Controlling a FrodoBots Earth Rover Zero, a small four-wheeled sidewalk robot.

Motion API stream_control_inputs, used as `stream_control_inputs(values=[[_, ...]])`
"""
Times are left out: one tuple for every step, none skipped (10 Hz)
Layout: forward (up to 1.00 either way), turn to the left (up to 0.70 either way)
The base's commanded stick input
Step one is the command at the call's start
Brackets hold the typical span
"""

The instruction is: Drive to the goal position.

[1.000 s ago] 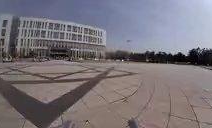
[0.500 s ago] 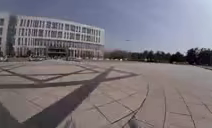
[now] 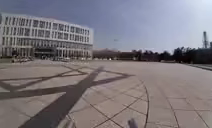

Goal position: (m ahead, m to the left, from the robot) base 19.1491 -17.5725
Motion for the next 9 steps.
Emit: stream_control_inputs(values=[[1.0,0.0],[1.0,0.0],[1.0,0.0],[1.0,0.0],[1.0,0.0],[1.0,0.0],[1.0,0.0],[1.0,0.0],[1.0,0.0]])
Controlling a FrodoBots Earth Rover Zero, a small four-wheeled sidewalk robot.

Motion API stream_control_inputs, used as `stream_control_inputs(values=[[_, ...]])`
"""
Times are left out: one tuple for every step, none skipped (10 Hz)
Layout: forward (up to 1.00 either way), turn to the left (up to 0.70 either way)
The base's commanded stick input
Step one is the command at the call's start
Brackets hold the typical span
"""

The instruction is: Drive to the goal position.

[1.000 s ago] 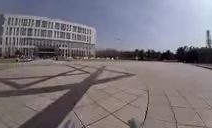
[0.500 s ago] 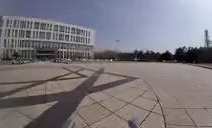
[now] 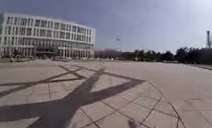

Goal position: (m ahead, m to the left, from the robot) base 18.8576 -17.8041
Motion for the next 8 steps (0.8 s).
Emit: stream_control_inputs(values=[[1.0,0.0],[1.0,0.0],[1.0,0.0],[1.0,0.0],[1.0,-0.12],[1.0,-0.27],[1.0,-0.27],[1.0,-0.27]])
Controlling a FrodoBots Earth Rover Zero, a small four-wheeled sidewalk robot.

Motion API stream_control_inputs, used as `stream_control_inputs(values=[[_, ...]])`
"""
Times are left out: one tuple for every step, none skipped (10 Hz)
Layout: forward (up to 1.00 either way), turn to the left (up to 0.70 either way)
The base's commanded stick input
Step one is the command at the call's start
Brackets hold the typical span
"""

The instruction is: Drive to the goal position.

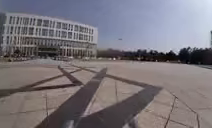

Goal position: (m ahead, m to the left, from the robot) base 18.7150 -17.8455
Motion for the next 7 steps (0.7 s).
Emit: stream_control_inputs(values=[[1.0,-0.27],[1.0,-0.27],[1.0,-0.27],[1.0,-0.27],[1.0,-0.27],[1.0,-0.17],[1.0,0.0]])
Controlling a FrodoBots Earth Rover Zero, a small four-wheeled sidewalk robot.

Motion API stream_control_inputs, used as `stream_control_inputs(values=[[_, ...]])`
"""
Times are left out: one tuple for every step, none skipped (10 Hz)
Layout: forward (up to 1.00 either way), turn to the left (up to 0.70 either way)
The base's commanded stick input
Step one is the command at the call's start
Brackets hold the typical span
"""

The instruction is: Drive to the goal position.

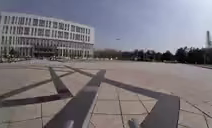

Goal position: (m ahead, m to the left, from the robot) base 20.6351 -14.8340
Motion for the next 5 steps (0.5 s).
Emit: stream_control_inputs(values=[[1.0,0.0],[1.0,0.0],[1.0,0.0],[1.0,0.0],[1.0,0.0]])
